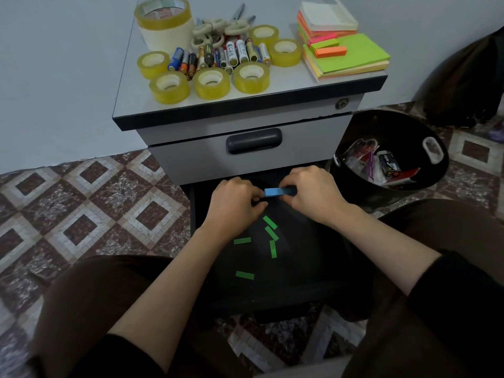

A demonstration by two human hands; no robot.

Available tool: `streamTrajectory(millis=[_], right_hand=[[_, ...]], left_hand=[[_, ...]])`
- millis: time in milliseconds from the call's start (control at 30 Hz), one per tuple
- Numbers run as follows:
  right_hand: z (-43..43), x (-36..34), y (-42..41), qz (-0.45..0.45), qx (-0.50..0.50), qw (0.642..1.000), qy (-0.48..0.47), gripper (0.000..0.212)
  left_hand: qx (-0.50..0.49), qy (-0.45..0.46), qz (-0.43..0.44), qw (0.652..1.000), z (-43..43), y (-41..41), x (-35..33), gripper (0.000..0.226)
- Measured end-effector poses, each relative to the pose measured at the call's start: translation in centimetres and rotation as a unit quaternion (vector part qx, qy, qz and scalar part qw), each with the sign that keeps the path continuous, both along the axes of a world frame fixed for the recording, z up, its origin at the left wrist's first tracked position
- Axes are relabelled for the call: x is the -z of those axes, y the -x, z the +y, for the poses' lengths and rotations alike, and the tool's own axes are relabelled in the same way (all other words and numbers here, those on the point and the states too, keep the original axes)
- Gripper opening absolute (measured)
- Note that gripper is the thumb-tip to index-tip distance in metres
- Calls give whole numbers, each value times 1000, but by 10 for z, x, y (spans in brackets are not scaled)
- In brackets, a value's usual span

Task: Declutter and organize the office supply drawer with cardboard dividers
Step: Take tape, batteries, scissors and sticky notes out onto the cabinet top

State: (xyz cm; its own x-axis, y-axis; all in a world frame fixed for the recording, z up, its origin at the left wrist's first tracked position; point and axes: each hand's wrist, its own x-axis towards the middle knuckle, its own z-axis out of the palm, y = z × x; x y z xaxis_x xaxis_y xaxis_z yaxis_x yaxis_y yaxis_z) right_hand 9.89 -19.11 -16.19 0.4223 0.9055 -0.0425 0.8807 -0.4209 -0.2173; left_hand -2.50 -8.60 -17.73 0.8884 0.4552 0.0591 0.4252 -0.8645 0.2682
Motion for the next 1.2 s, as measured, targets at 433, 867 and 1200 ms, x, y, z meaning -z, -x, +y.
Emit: streamTrajectory(millis=[433, 867, 1200], right_hand=[[-1, -4, -1, 3, 3, 1000, 13, 30], [-1, -2, 6, 25, -29, 999, -33, 27], [3, -3, 9, 23, -45, 998, -24, 33]], left_hand=[[-11, 8, -19, 1000, 0, 2, -4, 31], [2, 2, -32, 999, -5, -1, -2, 33], [-8, 5, -39, 999, -2, 1, -5, 27]])
